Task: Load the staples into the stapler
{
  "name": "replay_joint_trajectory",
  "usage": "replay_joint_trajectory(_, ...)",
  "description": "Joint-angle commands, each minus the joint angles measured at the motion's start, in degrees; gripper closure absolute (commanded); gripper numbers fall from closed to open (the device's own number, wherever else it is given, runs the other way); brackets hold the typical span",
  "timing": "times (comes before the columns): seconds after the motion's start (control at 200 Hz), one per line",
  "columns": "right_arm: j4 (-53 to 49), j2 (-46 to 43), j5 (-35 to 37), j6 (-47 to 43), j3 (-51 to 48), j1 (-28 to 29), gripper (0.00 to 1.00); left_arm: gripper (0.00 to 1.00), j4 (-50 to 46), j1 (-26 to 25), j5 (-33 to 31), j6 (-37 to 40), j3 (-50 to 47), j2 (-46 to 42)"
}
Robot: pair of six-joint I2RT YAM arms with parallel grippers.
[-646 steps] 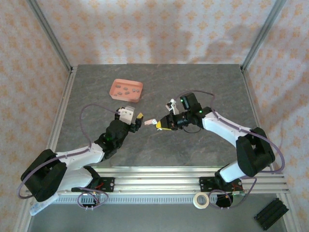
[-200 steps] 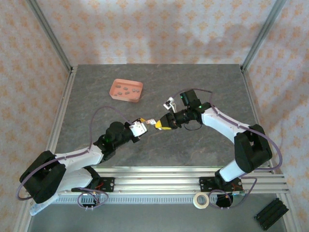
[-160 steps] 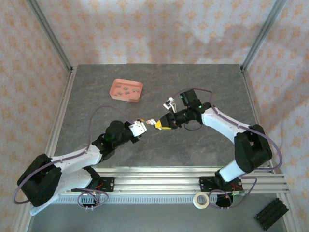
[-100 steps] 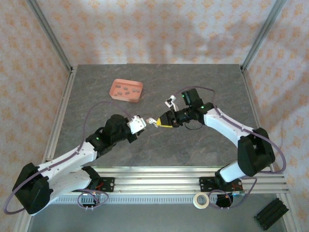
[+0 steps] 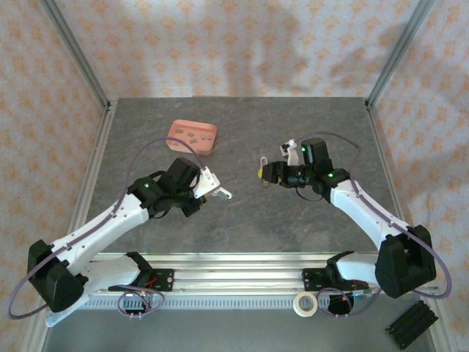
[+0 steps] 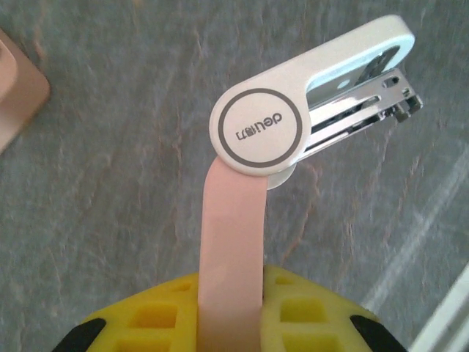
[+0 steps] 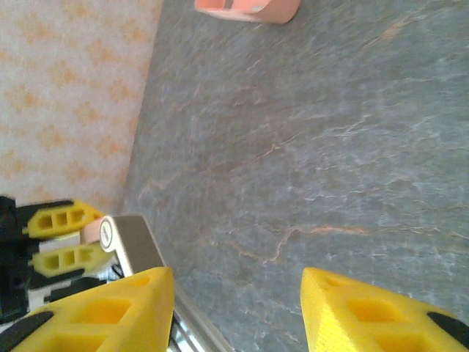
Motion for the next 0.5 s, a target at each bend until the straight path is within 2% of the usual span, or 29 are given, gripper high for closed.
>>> replay_joint_trajectory(0.0, 5.39, -2.04, 3.13, 3.52, -1.77, -1.72, 0.52, 0.82, -12.60, 0.32, -1.85, 0.77, 5.28, 3.75)
replay_joint_trajectory(0.15, 5.27, -2.38, 5.18, 4.36, -2.82, -2.34, 0.52, 0.82, -17.79, 0.27, -1.60, 2.55, 11.26, 9.38)
replay_joint_trajectory(0.31, 3.11, -2.56, 9.91, 4.42, -3.74, -2.65, 0.52, 0.82, -22.66, 0.08, -4.30, 3.31, 16.97, 15.43)
replay_joint_trajectory(0.495, 2.42, -2.56, 10.21, 3.89, -3.85, -2.91, 0.51, 0.82, -27.50, -0.54, -5.36, 5.28, 23.44, 22.66)
